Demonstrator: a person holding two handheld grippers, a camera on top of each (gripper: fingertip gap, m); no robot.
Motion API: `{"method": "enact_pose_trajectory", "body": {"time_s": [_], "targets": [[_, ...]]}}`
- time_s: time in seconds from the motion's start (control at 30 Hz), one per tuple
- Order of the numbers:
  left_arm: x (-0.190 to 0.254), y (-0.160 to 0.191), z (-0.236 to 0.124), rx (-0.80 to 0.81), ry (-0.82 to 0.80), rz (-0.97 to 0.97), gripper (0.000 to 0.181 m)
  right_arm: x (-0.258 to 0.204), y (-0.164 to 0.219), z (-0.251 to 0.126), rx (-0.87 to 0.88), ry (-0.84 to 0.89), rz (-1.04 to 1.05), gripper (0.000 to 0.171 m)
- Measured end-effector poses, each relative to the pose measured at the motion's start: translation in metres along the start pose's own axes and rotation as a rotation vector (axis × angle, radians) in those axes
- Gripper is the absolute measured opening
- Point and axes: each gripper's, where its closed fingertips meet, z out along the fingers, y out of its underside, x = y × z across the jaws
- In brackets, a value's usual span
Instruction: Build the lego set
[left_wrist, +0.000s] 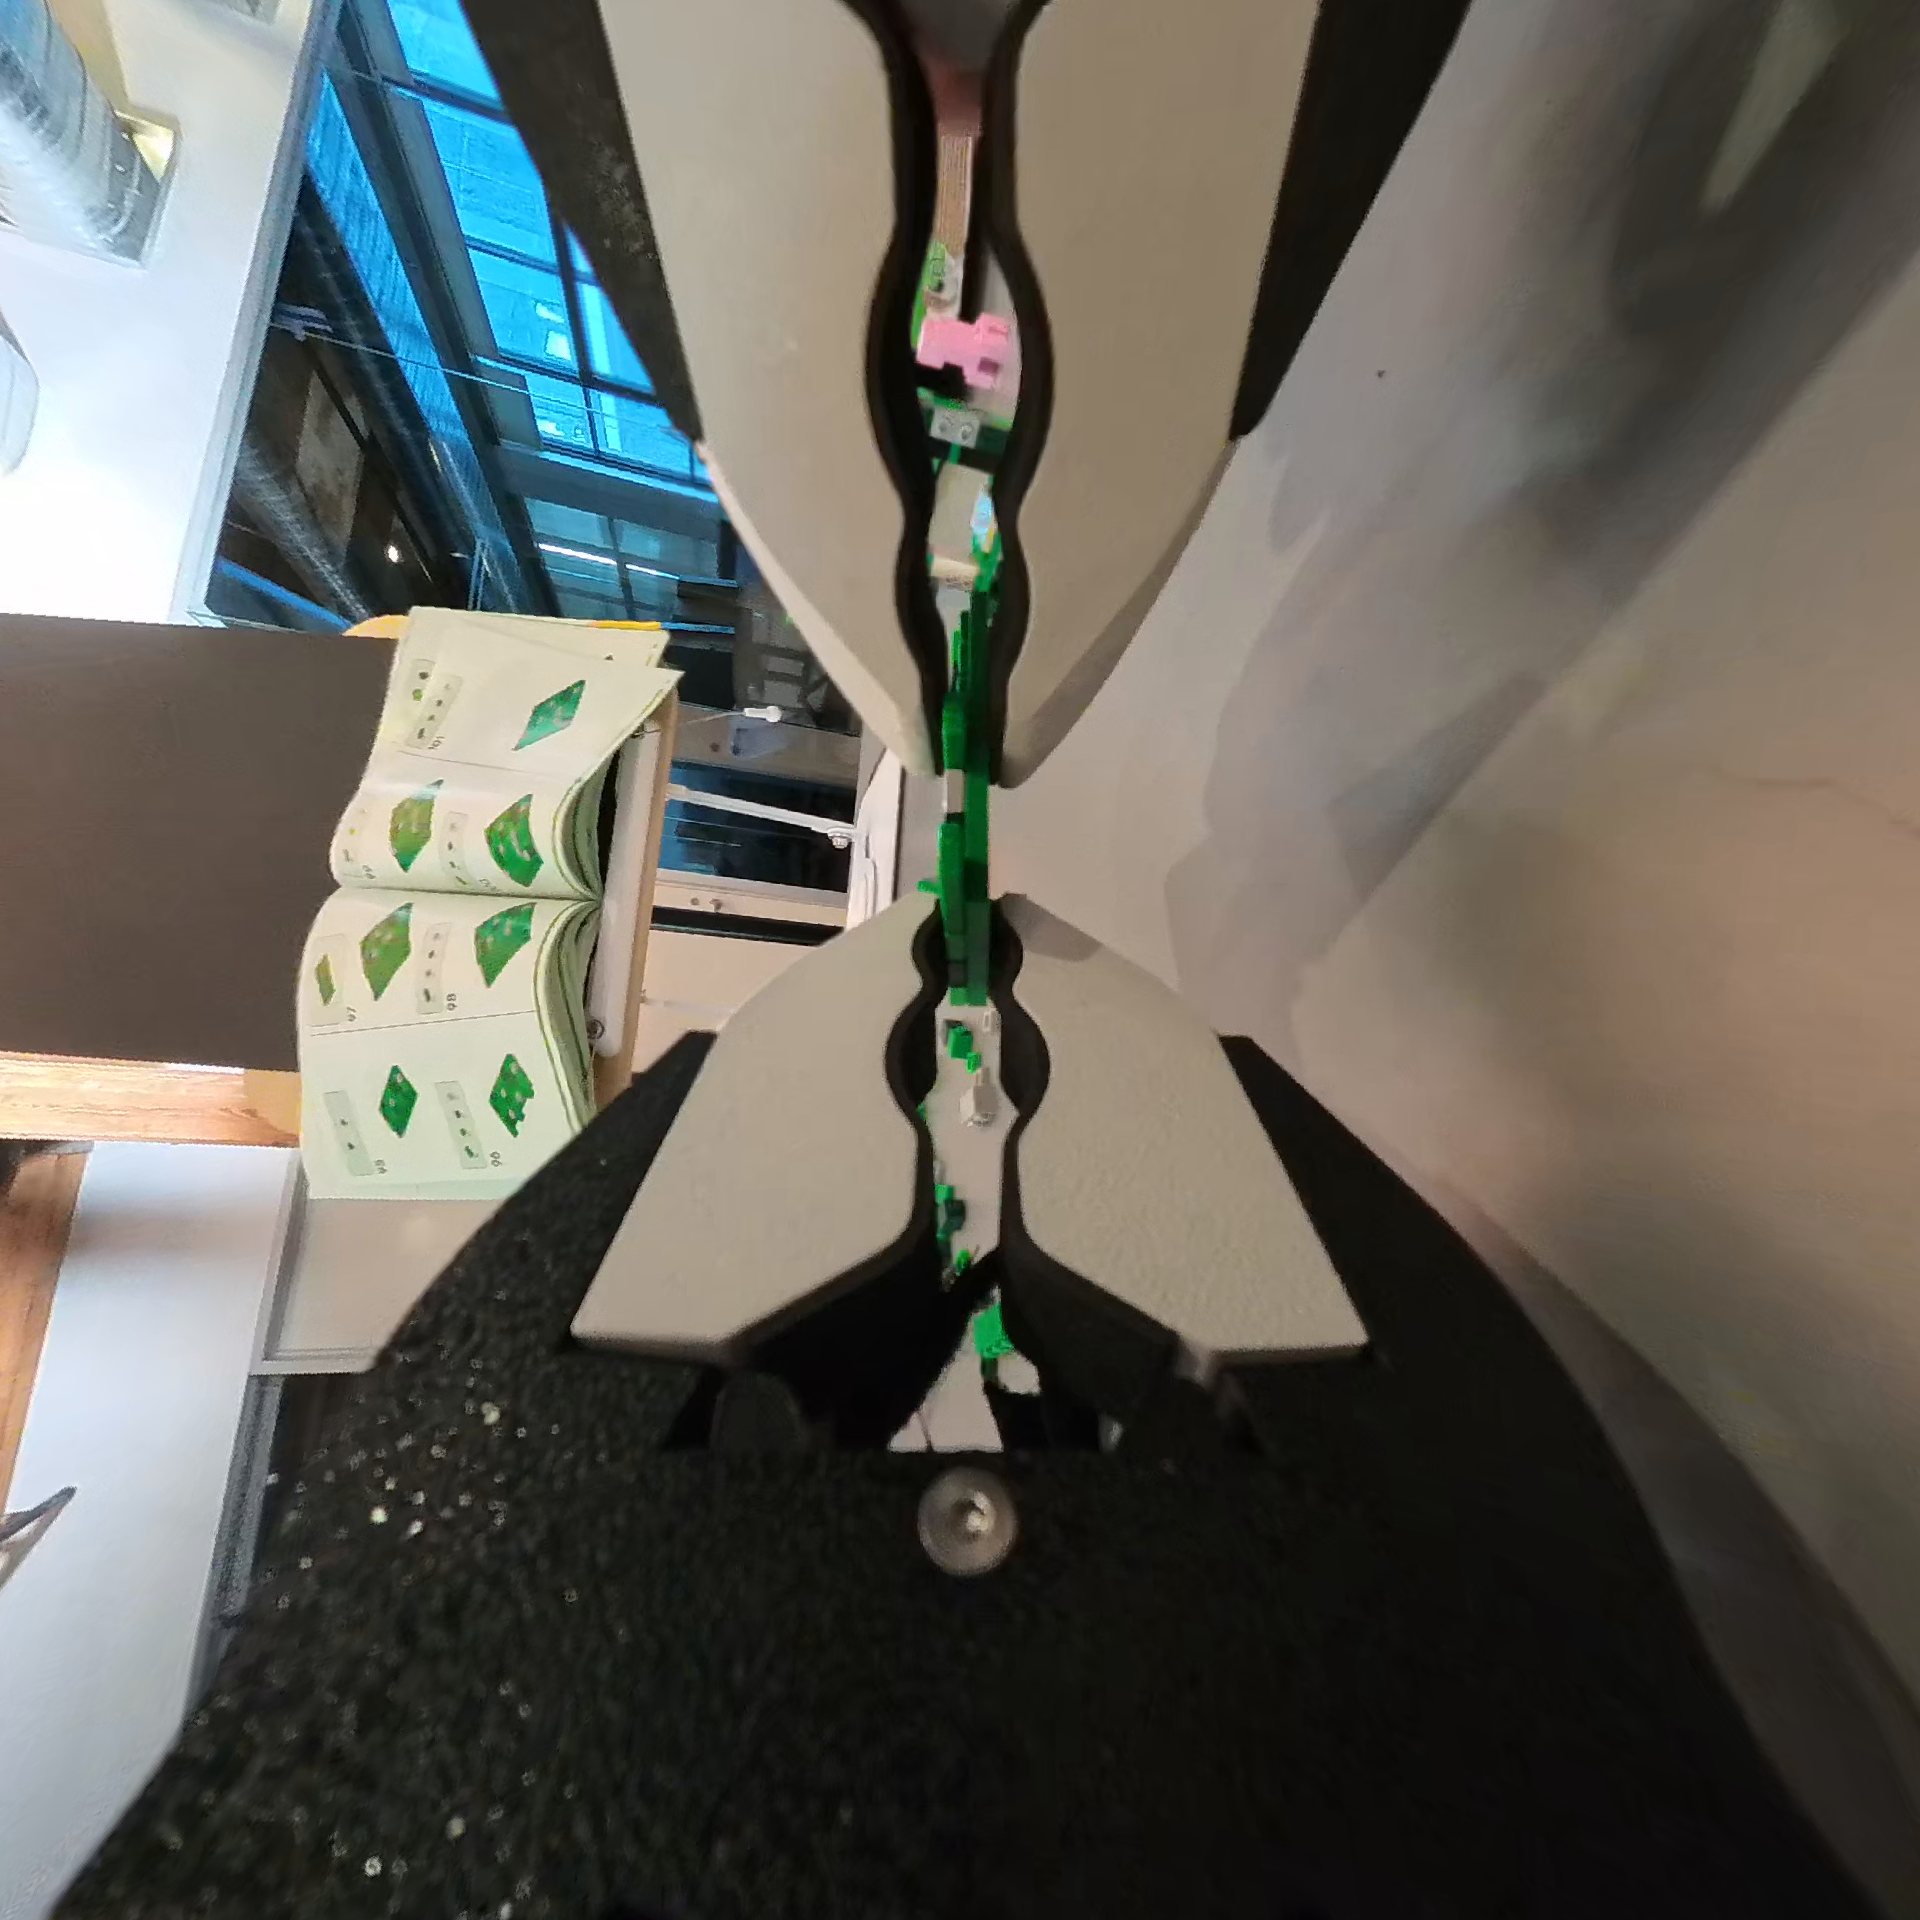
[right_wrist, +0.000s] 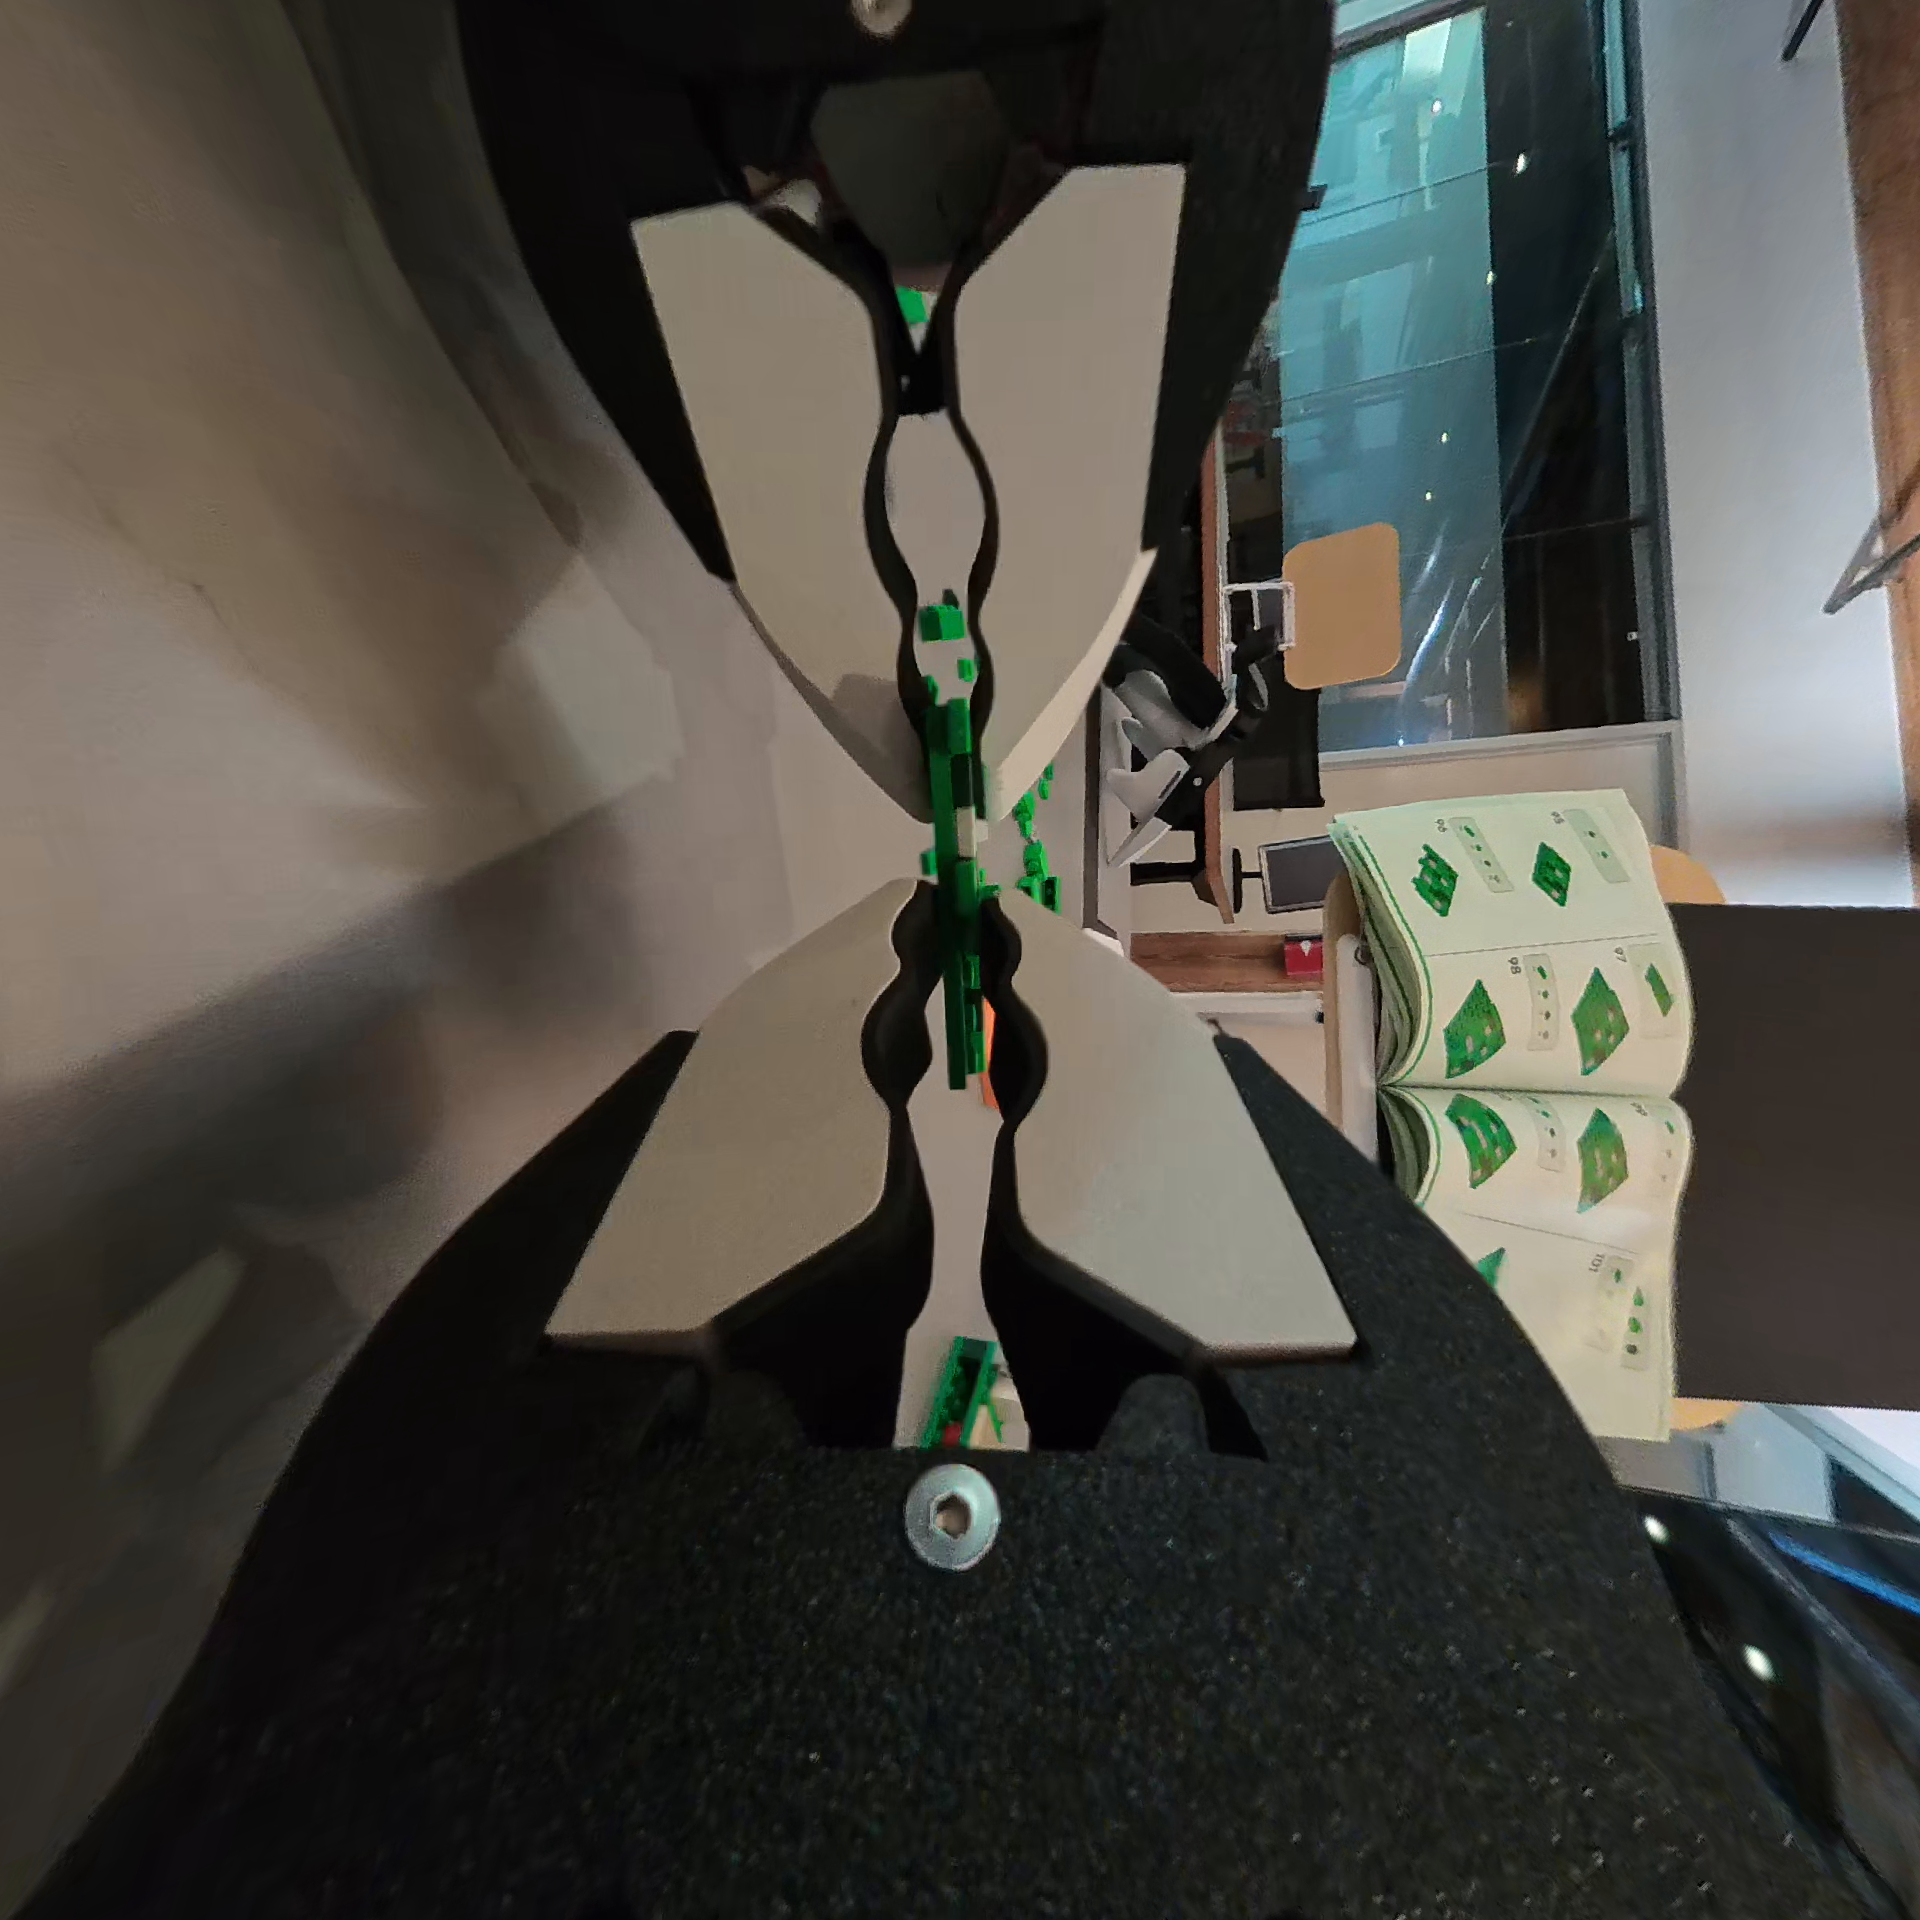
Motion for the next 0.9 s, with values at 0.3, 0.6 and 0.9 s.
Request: {"method": "enact_pose_trajectory", "body": {"time_s": [0.3, 0.6, 0.9], "targets": [[0.002, 0.003, 0.003, -0.017, 0.001, 0.025, 0.006, 0.0, 0.0, 0.004, 0.037, 0.068, 0.026, 0.01], [-0.007, 0.017, 0.002, -0.05, -0.042, 0.062, 0.006, 0.001, 0.022, -0.007, 0.138, 0.063, 0.394, 0.047], [-0.035, 0.048, -0.008, -0.09, -0.142, 0.012, 0.006, 0.042, 0.043, -0.013, 0.296, 0.165, 0.912, 0.034]]}}
